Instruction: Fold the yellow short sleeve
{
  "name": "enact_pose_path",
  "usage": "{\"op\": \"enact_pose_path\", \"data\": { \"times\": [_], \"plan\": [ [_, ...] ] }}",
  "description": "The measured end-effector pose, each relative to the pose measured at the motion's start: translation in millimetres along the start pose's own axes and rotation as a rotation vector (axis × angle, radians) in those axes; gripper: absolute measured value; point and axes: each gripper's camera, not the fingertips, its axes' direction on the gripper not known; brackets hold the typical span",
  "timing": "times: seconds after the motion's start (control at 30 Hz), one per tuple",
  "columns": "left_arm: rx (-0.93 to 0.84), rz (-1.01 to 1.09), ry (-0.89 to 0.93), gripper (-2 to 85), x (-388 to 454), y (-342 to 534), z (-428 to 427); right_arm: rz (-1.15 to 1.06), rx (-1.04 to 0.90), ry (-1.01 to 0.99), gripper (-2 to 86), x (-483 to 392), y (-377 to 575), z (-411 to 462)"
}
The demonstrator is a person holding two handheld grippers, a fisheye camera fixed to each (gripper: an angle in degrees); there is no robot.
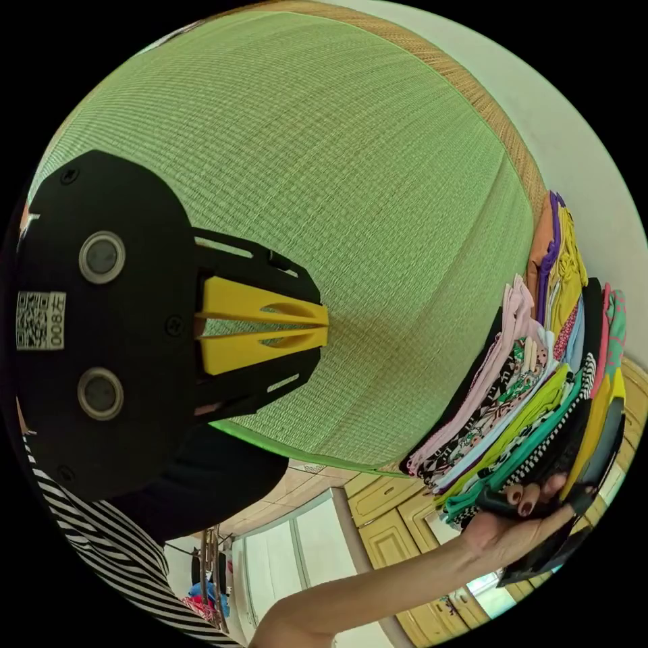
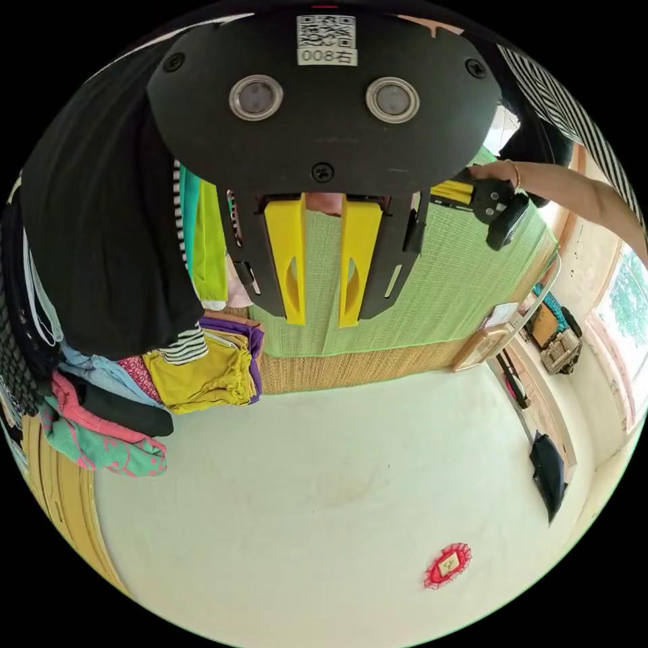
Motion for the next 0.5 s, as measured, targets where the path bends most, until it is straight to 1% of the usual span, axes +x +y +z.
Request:
{"op": "enact_pose_path", "data": {
  "times": [0.13,0.2,0.3,0.5],
  "plan": [
    [0.076,0.008,0.0,0.3,-11.6,28.4,7.9,0.042,-0.061,0.115,8.9,13.2,-63.9,56.2],
    [0.09,0.003,0.007,0.3,-18.1,38.3,11.5,0.064,-0.078,0.204,9.4,24.1,-98.9,86.8],
    [0.095,-0.005,0.028,0.2,-31.4,52.3,17.8,0.107,-0.128,0.273,9.6,46.3,-135.1,122.9],
    [0.1,-0.016,0.064,0.2,-59.4,80.1,30.8,0.183,-0.22,0.296,8.7,87.0,-178.0,178.5]
  ]
}}
